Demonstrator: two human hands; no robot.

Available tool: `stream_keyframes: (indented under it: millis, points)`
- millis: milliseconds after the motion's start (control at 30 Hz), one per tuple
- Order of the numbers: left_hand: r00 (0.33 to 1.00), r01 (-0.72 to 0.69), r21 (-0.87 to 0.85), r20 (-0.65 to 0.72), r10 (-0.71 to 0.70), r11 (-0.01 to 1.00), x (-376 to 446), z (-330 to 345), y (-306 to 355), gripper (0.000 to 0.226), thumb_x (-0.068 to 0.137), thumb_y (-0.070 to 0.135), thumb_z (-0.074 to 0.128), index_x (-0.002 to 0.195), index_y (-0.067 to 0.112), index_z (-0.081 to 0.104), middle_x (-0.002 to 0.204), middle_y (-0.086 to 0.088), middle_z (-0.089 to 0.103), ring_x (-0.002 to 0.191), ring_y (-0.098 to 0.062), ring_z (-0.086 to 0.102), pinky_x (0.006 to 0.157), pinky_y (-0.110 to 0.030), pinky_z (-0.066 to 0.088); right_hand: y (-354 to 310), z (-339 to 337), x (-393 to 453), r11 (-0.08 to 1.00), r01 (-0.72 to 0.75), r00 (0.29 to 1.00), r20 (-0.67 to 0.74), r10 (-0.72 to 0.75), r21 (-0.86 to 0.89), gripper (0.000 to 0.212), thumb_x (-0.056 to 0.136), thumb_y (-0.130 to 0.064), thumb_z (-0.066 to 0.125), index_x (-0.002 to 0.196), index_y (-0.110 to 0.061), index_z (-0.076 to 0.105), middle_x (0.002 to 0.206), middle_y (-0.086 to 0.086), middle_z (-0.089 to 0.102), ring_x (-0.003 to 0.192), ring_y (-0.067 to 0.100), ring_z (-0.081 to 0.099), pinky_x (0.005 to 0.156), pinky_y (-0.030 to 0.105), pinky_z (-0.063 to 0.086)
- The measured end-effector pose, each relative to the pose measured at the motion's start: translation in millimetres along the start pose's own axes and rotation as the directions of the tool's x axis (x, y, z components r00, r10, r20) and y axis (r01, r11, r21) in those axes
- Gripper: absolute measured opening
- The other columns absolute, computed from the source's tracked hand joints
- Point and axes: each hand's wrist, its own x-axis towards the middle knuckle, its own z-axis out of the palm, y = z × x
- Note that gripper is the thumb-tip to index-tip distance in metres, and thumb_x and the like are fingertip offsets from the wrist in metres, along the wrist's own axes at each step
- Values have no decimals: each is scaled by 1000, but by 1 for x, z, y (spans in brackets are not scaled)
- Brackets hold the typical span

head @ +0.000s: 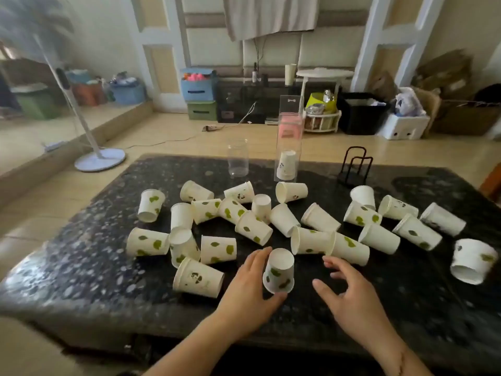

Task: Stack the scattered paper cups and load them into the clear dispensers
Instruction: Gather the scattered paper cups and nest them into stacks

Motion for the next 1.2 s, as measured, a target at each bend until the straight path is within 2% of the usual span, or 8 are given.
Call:
stream_keyframes:
  millis: [133, 300, 567, 700, 833, 1000, 1100, 1200]
  points:
    - [996, 76, -81, 41, -73, 994, 24, 16, -6, 100, 83, 48, 72, 155, 38, 2, 160, 20, 21, 147, -4, 23, 122, -33, 24, 25, -11, 29, 983, -131, 982, -154, 111, -126, 78, 79, -29, 77, 145, -25, 35, 149, -3, 38, 138, 17, 35, 111, 38, 34]
    - [992, 126, -155, 14, -126, 980, 50, 37, -21, 94, 80, 42, 77, 151, 42, 16, 148, 22, 41, 140, -3, 36, 115, -25, 30, 64, -24, 82, 924, -188, 976, -168, 138, -334, 92, 73, -16, 82, 147, -26, 28, 155, -1, 24, 145, 25, 19, 113, 44, 28]
    - [993, 94, -128, 81, -84, 987, 76, 52, -40, 71, 73, 51, 79, 117, 72, 27, 123, 51, 40, 125, 21, 36, 101, -6, 31, 75, -40, 118, 900, -129, 990, -3, 140, -416, 72, 73, -24, 81, 133, -29, 42, 135, -3, 47, 124, 17, 46, 100, 40, 43]
    - [991, 77, -107, 115, -64, 991, 82, 53, -51, 76, 72, 54, 80, 122, 70, 25, 129, 48, 40, 129, 18, 35, 103, -5, 29, 75, -68, 111, 970, -105, 982, 131, 136, -217, 68, 55, -38, 90, 111, -44, 51, 119, -16, 55, 104, 7, 54, 86, 34, 48]
    - [991, 51, -94, 130, -39, 994, 82, 58, -59, 80, 74, 51, 80, 122, 72, 20, 124, 55, 33, 125, 27, 29, 98, 5, 22, 84, -84, 98, 995, -47, 989, 142, 34, 88, 83, 42, -73, 81, 117, -47, 59, 119, -17, 61, 105, 0, 62, 80, 26, 57]
    - [994, 23, -112, 110, -10, 994, 85, 61, -54, 82, 75, 48, 80, 134, 60, 25, 126, 47, 34, 120, 27, 31, 106, -3, 25, 46, -52, 97, 739, 53, 991, 55, -121, 672, 71, 60, -27, 83, 123, -46, 56, 116, -1, 67, 99, 10, 68, 76, 26, 59]
    - [996, 28, -148, 85, -15, 989, 80, 63, -51, 95, 73, 43, 83, 144, 51, 21, 137, 40, 37, 131, 15, 34, 115, -18, 29, 18, -29, 82, 756, 144, 977, 32, -213, 638, 83, 61, -25, 86, 134, -37, 47, 115, -1, 65, 102, 12, 67, 80, 23, 56]
    - [998, 18, -235, 70, -1, 972, 72, 64, -50, 120, 72, 34, 86, 149, 51, -4, 137, 42, 38, 133, 14, 38, 113, -13, 29, 1, -4, 72, 895, 319, 931, 77, -358, 311, 81, 72, -19, 84, 136, -43, 40, 124, -18, 57, 118, 5, 55, 94, 13, 44]
